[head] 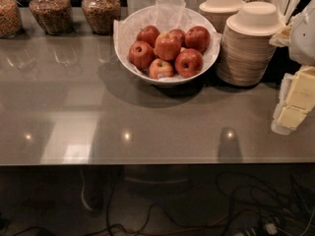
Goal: Pick apple from white bowl
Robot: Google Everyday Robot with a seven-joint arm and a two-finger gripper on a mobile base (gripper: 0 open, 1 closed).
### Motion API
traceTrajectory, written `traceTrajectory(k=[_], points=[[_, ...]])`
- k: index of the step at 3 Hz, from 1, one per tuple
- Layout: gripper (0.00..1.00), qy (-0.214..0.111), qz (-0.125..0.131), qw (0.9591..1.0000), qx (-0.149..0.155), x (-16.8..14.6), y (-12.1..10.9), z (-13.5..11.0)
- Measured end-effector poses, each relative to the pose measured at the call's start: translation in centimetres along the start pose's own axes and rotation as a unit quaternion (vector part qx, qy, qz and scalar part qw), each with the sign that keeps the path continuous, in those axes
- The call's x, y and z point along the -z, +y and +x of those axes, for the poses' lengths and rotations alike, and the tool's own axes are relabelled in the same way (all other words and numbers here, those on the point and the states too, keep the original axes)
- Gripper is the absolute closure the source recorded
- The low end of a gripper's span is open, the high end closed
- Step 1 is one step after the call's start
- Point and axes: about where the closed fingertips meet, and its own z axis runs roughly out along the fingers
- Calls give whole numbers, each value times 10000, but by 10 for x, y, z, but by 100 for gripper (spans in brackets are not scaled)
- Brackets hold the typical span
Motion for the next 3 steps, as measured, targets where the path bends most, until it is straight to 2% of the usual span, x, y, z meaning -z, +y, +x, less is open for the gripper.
traceTrajectory(k=[1,2,3], points=[[0,-2,0,10000,-1,0,0,0],[0,-394,113,9990,-162,-9,-9,-10],[0,-1062,339,9922,-561,-28,-28,-28]])
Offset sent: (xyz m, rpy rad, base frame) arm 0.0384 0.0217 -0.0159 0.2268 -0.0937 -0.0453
